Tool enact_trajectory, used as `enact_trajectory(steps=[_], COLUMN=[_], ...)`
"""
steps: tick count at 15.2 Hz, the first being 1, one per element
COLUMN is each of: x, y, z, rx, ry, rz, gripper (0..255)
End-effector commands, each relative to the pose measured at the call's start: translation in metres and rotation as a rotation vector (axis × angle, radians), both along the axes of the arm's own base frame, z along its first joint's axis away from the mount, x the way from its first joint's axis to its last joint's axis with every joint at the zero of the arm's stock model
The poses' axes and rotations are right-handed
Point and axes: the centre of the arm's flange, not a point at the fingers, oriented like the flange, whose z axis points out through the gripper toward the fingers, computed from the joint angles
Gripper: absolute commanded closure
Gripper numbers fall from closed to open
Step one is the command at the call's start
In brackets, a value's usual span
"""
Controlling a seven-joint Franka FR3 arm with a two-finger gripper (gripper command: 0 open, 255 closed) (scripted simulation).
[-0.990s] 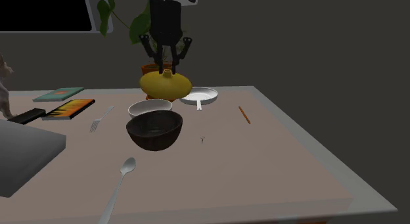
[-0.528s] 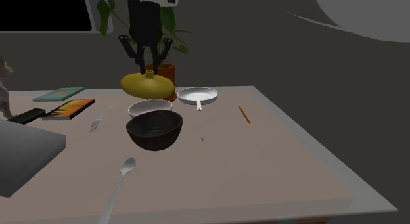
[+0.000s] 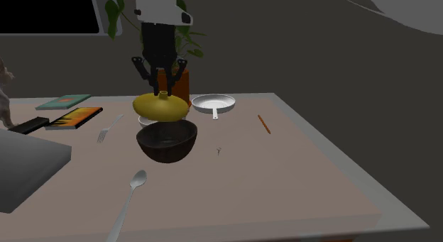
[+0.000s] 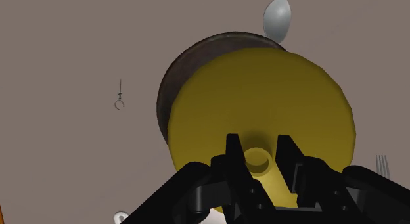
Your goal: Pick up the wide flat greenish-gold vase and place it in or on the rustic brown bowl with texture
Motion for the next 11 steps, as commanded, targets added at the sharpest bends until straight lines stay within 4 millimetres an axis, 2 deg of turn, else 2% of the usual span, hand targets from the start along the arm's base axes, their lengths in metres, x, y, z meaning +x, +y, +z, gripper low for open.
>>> enact_trajectory(steps=[1,9,11], x=[-0.001,-0.001,-0.001], y=[-0.001,-0.001,-0.001], z=[-0.01,-0.055,-0.055], rx=[0.0,0.0,0.0], ry=[-0.001,-0.001,-0.001], rz=[0.0,0.0,0.0], gripper=[255,255,255])
